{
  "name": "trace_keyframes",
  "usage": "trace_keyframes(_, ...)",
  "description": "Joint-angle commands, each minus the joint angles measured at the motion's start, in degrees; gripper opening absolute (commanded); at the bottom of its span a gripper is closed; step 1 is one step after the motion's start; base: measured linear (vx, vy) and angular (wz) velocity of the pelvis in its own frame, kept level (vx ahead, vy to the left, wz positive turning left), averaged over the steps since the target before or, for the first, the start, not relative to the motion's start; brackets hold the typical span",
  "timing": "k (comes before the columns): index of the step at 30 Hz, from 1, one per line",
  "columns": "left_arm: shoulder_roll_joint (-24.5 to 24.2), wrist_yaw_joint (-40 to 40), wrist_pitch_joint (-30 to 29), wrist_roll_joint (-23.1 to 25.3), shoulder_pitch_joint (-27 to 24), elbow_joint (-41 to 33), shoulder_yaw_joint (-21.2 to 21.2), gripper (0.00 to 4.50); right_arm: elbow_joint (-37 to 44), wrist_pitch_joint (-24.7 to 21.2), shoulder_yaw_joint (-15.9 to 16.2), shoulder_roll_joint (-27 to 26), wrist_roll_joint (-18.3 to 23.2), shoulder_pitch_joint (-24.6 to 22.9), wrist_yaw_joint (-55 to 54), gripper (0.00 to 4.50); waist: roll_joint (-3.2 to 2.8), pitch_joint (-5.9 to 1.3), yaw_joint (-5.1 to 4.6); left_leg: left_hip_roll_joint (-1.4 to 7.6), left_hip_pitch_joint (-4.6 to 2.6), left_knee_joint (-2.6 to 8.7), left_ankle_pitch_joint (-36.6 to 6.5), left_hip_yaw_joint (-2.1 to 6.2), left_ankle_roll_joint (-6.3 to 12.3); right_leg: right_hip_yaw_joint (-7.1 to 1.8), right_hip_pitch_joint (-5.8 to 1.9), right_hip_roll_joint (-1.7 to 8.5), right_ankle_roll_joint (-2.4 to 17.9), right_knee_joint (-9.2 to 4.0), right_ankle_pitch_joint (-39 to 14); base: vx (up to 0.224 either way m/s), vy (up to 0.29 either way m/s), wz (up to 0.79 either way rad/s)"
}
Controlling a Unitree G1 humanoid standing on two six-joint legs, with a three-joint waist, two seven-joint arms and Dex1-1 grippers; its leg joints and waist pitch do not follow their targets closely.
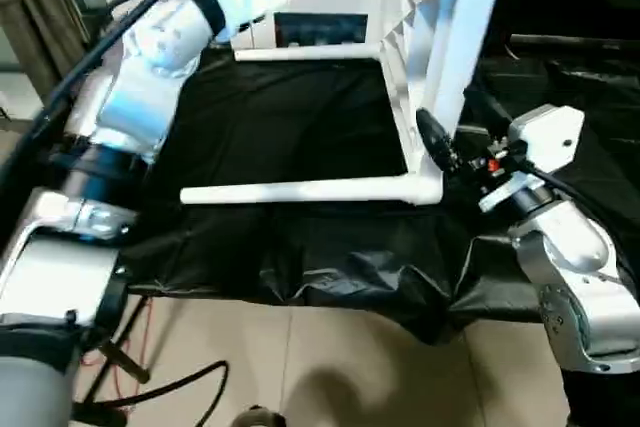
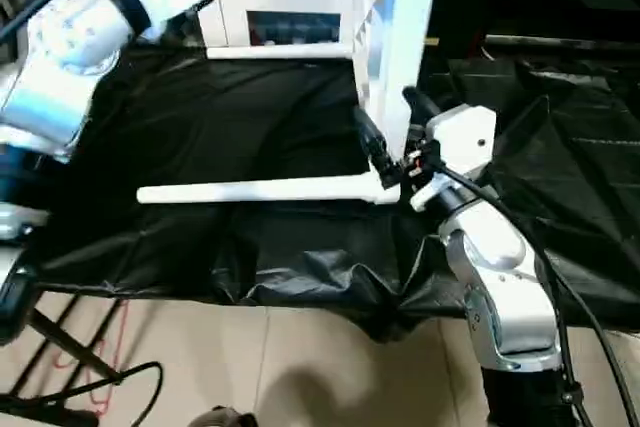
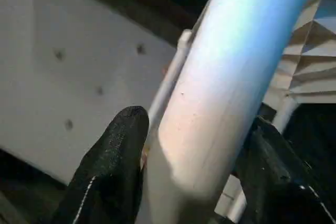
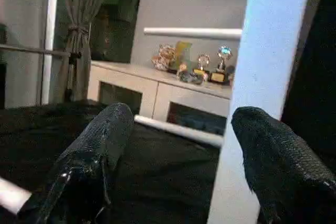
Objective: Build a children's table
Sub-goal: Flip table
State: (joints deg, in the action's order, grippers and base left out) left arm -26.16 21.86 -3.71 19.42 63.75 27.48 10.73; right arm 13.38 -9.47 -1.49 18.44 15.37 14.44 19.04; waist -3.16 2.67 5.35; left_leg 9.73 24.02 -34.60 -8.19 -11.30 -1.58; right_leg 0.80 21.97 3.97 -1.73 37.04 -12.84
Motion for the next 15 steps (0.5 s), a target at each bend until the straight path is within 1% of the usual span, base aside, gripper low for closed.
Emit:
trace_keyframes(1, 2.22, -3.02, -5.97, -8.83, 0.41, 2.69, -7.89, 2.38, -0.22, -0.95, -0.71, 0.49, -0.46, -0.45, -0.56, 3.43, 1.66, -3.24, 0.15, 2.39, -2.32, 4.0, -18.32, 2.1, -0.79, -1.59, -0.62, 3.84, 9.12, -6.1, -17.37, 0.0, 0.0, 0.0)
trace_keyframes(2, 2.91, -4.57, -7.1, -10.18, 1.39, 3.39, -9.94, 2.38, -0.35, -1.2, -0.93, 0.82, -0.65, -0.6, -0.56, 3.43, 1.52, -3.38, 0.25, 2.34, -2.21, 3.93, -17.52, 2.14, -0.42, -1.55, -0.76, 3.97, 9.06, -6.01, -17.25, 0.0, 0.0, 0.0)
trace_keyframes(3, 3.25, -5.65, -7.46, -10.88, 1.94, 3.82, -11.15, 2.38, -0.27, -1.44, -1.12, 1.02, -0.63, -0.71, -0.49, 3.43, 1.36, -3.47, 0.21, 2.23, -2.03, 3.86, -16.0, 2.09, 0.47, -1.43, -0.83, 3.95, 9.11, -5.99, -16.64, 0.0, 0.0, 0.0)
trace_keyframes(4, 3.49, -6.18, -7.75, -11.21, 2.3, 4.08, -11.93, 2.38, -0.17, -1.68, -1.27, 1.11, -0.64, -0.77, -0.45, 3.43, 1.35, -3.6, 0.32, 2.19, -1.93, 3.68, -14.63, 2.07, 1.31, -1.36, -0.86, 3.96, 9.29, -5.88, -15.54, 0.0, 0.0, 0.0)
trace_keyframes(5, 3.81, -6.97, -7.84, -12.22, 2.93, 4.31, -13.25, 2.38, -0.04, -1.99, -1.54, 1.22, -0.44, -0.92, -0.37, 3.43, 1.3, -3.57, 0.32, 2.16, -1.86, 3.66, -14.09, 2.02, 1.79, -1.38, -0.81, 3.96, 9.45, -5.91, -15.1, 0.0, 0.0, 0.0)
trace_keyframes(6, 3.9, -7.25, -7.83, -12.49, 3.1, 4.3, -13.67, 2.38, 0.02, -2.13, -1.64, 1.25, -0.39, -0.99, -0.36, 3.43, 1.26, -3.52, 0.31, 2.11, -1.73, 3.61, -13.53, 1.95, 2.49, -1.3, -0.82, 3.96, 9.71, -5.93, -14.65, 0.0, 0.0, 0.0)
trace_keyframes(7, 4.07, -8.51, -7.26, -13.42, 3.7, 4.23, -15.22, 2.38, 0.19, -2.76, -1.99, 1.42, -0.35, -1.36, -0.44, 3.43, 1.16, -3.53, 0.39, 2.12, -1.73, 3.59, -13.59, 1.95, 2.94, -1.23, -0.8, 4.03, 9.81, -5.97, -14.96, 0.0, 0.0, 0.0)
trace_keyframes(8, 4.07, -8.51, -7.26, -13.42, 3.7, 4.23, -15.22, 2.38, 0.19, -2.76, -1.99, 1.42, -0.35, -1.36, -0.44, 3.43, 1.08, -3.61, 0.47, 2.1, -1.78, 3.46, -13.62, 1.94, 3.02, -1.22, -0.77, 4.04, 9.77, -5.92, -15.1, 0.0, 0.0, 0.0)
trace_keyframes(9, 4.24, -9.02, -7.28, -13.96, 3.82, 3.76, -16.29, 2.38, 0.23, -3.38, -2.29, 1.49, -0.75, -1.73, -1.06, 3.43, 1.02, -3.59, 0.49, 2.14, -1.79, 3.49, -13.84, 1.94, 3.13, -1.23, -0.72, 4.03, 9.63, -6.03, -15.69, 0.0, 0.0, 0.0)
trace_keyframes(10, 4.46, -10.34, -6.41, -14.86, 3.53, 2.71, -18.11, 2.38, -0.05, -4.14, -3.15, 1.16, -2.21, -2.41, -3.53, 3.43, 0.99, -3.53, 0.58, 2.2, -1.87, 3.6, -13.9, 1.95, 2.81, -1.2, -0.55, 3.92, 9.43, -6.08, -16.43, 0.0, 0.0, 0.0)
trace_keyframes(11, 4.64, -10.53, -6.63, -15.34, 3.21, 1.96, -18.92, 2.38, 0.0, -4.71, -3.63, 0.87, -2.25, -2.75, -4.4, 3.43, 0.97, -3.56, 0.63, 2.19, -1.97, 3.6, -14.28, 1.92, 2.71, -1.2, -0.45, 3.84, 9.34, -6.12, -16.82, 0.0, 0.0, 0.0)
trace_keyframes(12, 4.79, -10.83, -7.03, -15.68, 2.91, 1.42, -19.54, 2.38, 0.04, -5.37, -4.04, 0.58, -2.14, -2.98, -5.12, 3.43, 1.09, -3.58, 0.61, 2.19, -1.98, 3.58, -14.47, 1.9, 2.59, -1.22, -0.46, 3.83, 9.22, -6.11, -16.95, 0.0, 0.0, 0.0)
trace_keyframes(13, 4.96, -11.04, -7.53, -15.91, 2.6, 0.86, -20.1, 2.38, 0.1, -6.06, -4.46, 0.3, -1.92, -3.2, -5.76, 3.43, 0.97, -3.77, 0.74, 2.16, -1.77, 3.57, -13.59, 1.98, 2.68, -1.11, -0.65, 3.91, 9.34, -5.84, -15.62, 0.0, 0.0, 0.0)
trace_keyframes(14, 5.14, -11.42, -7.95, -16.03, 1.71, -0.47, -21.06, 2.38, -0.1, -7.02, -5.78, -0.65, -1.36, -3.67, -7.61, 3.6, 1.12, -3.74, 0.65, 2.16, -1.62, 3.6, -13.25, 2.0, 2.77, -1.09, -0.69, 3.89, 9.37, -5.78, -15.03, 0.0, 0.0, 0.0)
trace_keyframes(15, 5.21, -11.61, -8.55, -16.06, 1.03, -1.37, -21.53, 2.38, -0.11, -7.65, -6.49, -1.22, -0.67, -3.96, -8.35, 3.77, 1.08, -3.75, 0.66, 2.14, -1.71, 3.56, -13.06, 1.94, 3.03, -1.07, -0.52, 3.92, 9.59, -5.78, -14.65, 0.0, 0.0, 0.0)
